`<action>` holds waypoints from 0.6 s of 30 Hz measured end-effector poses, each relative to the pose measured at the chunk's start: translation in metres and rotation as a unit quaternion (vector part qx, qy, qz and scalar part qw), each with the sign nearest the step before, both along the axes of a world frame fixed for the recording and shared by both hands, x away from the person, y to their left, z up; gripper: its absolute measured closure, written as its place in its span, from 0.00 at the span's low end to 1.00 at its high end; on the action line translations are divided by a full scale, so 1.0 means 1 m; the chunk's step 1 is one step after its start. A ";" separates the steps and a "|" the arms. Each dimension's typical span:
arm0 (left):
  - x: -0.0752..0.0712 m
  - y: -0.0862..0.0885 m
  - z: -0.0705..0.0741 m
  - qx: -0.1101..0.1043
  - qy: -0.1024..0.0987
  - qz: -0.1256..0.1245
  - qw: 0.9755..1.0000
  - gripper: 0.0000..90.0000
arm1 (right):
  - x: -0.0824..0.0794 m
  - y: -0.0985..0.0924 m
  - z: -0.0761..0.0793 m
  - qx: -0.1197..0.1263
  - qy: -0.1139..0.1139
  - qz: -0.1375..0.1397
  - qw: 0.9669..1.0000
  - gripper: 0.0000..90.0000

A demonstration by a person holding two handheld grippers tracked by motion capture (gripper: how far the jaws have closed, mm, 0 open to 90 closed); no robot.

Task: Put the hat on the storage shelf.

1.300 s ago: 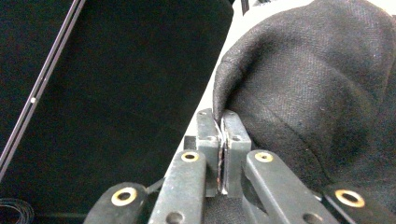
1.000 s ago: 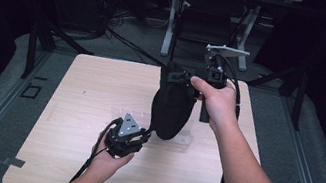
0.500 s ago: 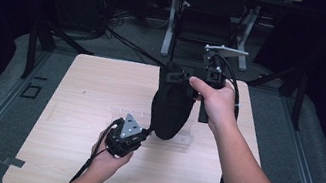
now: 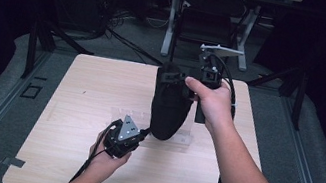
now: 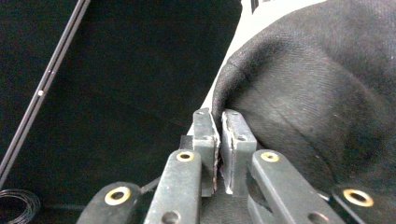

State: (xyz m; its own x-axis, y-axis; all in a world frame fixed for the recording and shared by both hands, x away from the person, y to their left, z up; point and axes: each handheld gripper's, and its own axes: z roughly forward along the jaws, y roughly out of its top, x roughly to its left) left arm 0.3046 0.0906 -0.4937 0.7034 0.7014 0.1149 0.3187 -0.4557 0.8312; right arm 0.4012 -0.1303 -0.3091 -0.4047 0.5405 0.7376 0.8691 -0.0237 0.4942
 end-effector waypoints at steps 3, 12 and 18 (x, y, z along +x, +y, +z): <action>0.000 0.000 0.000 -0.001 -0.001 0.000 1.000 0.93 | -0.001 -0.001 0.001 0.006 -0.003 -0.002 1.000 0.92; 0.001 0.008 -0.004 -0.014 0.006 0.008 1.000 0.94 | -0.005 -0.008 0.008 0.013 -0.015 -0.002 1.000 0.93; 0.003 0.013 -0.009 -0.015 0.016 0.016 1.000 0.95 | -0.005 -0.017 0.009 0.012 -0.015 -0.009 1.000 0.93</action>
State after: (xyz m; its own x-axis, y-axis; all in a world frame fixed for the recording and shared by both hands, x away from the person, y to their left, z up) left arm 0.3074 0.1037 -0.5025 0.6834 0.7266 0.0712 0.3603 -0.4204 0.8327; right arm 0.3962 -0.1477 -0.3003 -0.4171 0.5298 0.7385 0.8530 -0.0524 0.5193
